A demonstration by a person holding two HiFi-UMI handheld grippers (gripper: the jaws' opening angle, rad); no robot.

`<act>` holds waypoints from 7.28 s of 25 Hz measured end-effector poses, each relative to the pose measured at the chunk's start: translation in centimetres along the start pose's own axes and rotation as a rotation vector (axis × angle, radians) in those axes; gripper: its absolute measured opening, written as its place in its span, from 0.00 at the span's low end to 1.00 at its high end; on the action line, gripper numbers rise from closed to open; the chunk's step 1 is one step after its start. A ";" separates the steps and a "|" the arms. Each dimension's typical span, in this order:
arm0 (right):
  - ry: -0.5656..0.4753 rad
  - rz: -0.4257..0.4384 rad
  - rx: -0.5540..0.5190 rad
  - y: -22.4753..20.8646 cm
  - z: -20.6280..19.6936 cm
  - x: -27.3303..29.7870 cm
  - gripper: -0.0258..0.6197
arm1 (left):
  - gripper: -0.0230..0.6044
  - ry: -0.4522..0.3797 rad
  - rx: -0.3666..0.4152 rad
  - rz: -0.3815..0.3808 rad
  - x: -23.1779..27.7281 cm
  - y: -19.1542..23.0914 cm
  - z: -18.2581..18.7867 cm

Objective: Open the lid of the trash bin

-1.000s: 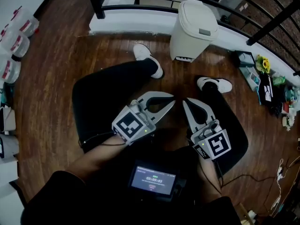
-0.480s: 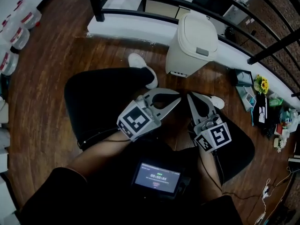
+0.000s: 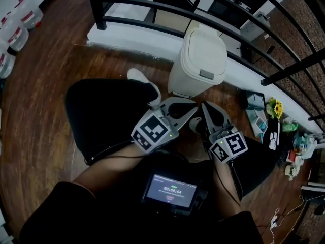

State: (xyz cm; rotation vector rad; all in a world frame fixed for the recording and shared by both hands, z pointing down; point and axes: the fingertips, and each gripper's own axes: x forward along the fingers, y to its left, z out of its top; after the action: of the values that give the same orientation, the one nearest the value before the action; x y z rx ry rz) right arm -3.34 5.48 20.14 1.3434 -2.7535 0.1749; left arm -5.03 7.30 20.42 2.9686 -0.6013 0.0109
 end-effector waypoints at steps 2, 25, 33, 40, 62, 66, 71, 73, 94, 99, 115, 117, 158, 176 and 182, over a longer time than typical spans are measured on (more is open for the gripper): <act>-0.003 0.008 0.013 -1.6 0.3 0.4 0.07 | 0.10 0.006 -0.015 0.018 1.4 0.7 0.0; -0.109 0.093 0.016 -13.8 -1.8 1.1 0.07 | 0.10 -0.049 0.063 0.194 12.0 5.2 -2.1; -0.063 0.077 0.098 -15.6 -7.5 2.2 0.07 | 0.10 0.078 0.083 0.159 14.2 6.1 -10.1; 0.016 0.054 0.084 -15.4 -11.9 2.8 0.07 | 0.10 0.162 -0.013 0.186 14.4 8.0 -14.6; 0.203 0.004 0.211 -19.2 -22.4 6.0 0.07 | 0.10 0.429 -0.180 0.223 17.8 13.3 -29.3; 0.223 0.021 0.194 -19.3 -23.4 7.7 0.07 | 0.10 0.453 -0.199 0.239 18.3 14.8 -31.8; 0.243 0.029 0.196 -19.3 -25.3 9.2 0.07 | 0.10 0.510 -0.220 0.257 17.9 15.5 -36.0; 0.239 0.021 0.218 -19.5 -26.1 9.4 0.07 | 0.10 0.522 -0.227 0.266 17.9 15.9 -37.1; 0.269 -0.002 0.311 -21.2 -30.1 10.6 0.07 | 0.10 0.580 -0.283 0.411 20.5 20.7 -44.4; 0.260 -0.002 0.321 -21.4 -30.1 10.4 0.07 | 0.10 0.589 -0.316 0.447 20.9 21.4 -45.3; 0.256 -0.051 0.361 -22.8 -30.7 10.0 0.07 | 0.10 0.659 -0.321 0.514 20.9 21.5 -46.9; 0.255 -0.054 0.365 -22.9 -30.7 10.0 0.07 | 0.10 0.676 -0.314 0.499 20.8 21.6 -47.1; 0.257 -0.092 0.371 -23.4 -30.7 9.9 0.07 | 0.10 0.798 -0.359 0.469 20.9 22.0 -48.1; 0.246 -0.125 0.387 -23.9 -31.2 9.5 0.07 | 0.09 0.789 -0.358 0.475 21.0 22.2 -48.6; 0.253 -0.114 0.364 -23.2 -30.8 9.6 0.07 | 0.09 0.790 -0.344 0.451 21.0 22.1 -48.6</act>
State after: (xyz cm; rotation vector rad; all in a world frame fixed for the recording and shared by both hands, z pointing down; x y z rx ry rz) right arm 9.53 -12.04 53.38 1.4313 -2.5051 0.8117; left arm 6.52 -15.65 71.76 2.1696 -0.9794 0.9466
